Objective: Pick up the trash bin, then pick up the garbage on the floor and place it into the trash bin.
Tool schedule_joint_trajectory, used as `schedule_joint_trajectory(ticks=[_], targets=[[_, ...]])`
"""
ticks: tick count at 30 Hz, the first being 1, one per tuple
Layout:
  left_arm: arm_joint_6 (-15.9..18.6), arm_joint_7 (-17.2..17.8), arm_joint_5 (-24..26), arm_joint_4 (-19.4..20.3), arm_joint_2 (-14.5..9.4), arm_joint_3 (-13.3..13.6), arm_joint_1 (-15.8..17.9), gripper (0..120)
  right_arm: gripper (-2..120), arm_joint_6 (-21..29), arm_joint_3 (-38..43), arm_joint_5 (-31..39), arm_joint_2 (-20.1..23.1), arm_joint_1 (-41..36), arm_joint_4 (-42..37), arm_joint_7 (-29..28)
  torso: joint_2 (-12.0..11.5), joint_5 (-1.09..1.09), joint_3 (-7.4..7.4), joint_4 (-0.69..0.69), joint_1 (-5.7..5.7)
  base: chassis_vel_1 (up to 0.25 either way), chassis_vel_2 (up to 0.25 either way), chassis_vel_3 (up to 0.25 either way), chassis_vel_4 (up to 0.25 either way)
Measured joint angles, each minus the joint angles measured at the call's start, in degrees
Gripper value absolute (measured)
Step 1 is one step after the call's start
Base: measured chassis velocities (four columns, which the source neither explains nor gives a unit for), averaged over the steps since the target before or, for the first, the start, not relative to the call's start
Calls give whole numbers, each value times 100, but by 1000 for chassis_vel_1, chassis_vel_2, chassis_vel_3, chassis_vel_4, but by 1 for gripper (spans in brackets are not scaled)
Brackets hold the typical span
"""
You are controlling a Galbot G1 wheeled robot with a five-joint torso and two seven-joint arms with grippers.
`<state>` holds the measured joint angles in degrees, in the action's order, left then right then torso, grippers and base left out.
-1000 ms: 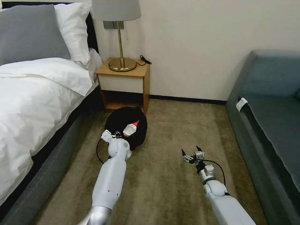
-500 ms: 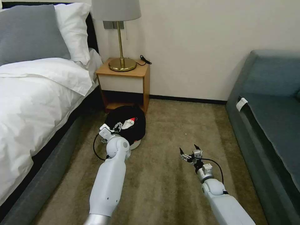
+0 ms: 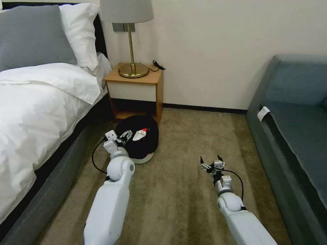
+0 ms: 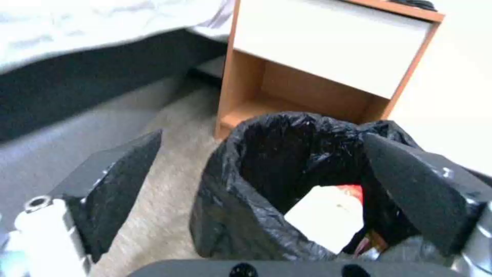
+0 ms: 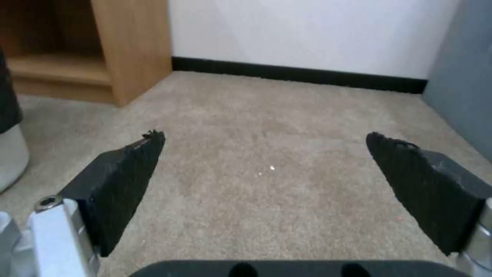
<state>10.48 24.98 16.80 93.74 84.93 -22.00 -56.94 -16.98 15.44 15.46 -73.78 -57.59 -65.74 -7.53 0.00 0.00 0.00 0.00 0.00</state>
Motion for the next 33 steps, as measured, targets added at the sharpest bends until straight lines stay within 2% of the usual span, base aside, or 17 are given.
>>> schedule_joint_trajectory(ticks=[2, 4, 6, 8, 10, 13, 14, 16, 18, 19, 21, 28, 33], targets=[[-10, -46, -105, 96, -41, -1, -88, 101, 100, 10, 2, 12, -1, -27, -50, -53, 0, -1, 0, 1, 0, 0, 0, 0, 0], [-69, -183, -340, 403, -160, -12, -364, 100, 100, 38, 20, 55, -8, -118, -190, -183, 0, 0, 0, 0, 0, 0, 0, 0, 0], [-87, -222, -395, 492, -196, -16, -446, 100, 100, 44, 31, 64, -13, -151, -237, -218, 0, 0, 0, 0, 0, 0, 0, 0, 0], [-184, -384, -612, 741, -287, -28, -705, 100, 100, 59, 62, 78, -35, -238, -355, -315, 0, 0, 0, 0, 0, 0, 0, 0, 0], [-223, -441, -688, 803, -310, -30, -783, 100, 100, 63, 69, 81, -46, -259, -383, -343, 0, 0, 0, 0, 0, 0, 0, 0, 0], [-482, -703, -1133, 1083, -397, -39, -1192, 100, 100, 116, 115, 147, -128, -391, -595, -540, 0, 0, 0, 0, 0, 0, 0, 0, 0], [-482, -703, -1133, 1083, -397, -39, -1192, 100, 100, 116, 115, 147, -128, -391, -595, -540, 0, 0, 0, 0, 0, 0, 0, 0, 0], [-750, -896, -1413, 1231, -444, -49, -1543, 100, 100, 156, 141, 180, -202, -499, -757, -671, 0, 0, -1, 1, 0, 0, 0, 0, 0], [-819, -937, -1467, 1263, -452, -54, -1623, 100, 100, 159, 149, 181, -219, -519, -794, -696, 0, 0, -1, -1, 0, 0, 0, 0, 0], [-1008, -1027, -1607, 1335, -467, -66, -1834, 100, 100, 168, 170, 187, -270, -590, -902, -753, 0, 0, 0, 0, 0, 0, 0, 0, 0], [-1173, -1113, -1723, 1409, -477, -77, -2053, 100, 100, 175, 193, 203, -313, -655, -1011, -795, 1, 0, -1, 0, 0, 0, 0, 0, 0], [-1548, -1343, -2018, 1611, -515, -71, -2497, 100, 100, 203, 322, 295, -437, -837, -1319, -874, 0, 0, -1, 0, 0, 0, 0, 0, 0], [-1683, -1386, -2136, 1685, -510, -45, -2648, 100, 100, 205, 431, 362, -574, -999, -1481, -885, 0, 0, -1, -1, 0, 0, 0, 0, 0]])
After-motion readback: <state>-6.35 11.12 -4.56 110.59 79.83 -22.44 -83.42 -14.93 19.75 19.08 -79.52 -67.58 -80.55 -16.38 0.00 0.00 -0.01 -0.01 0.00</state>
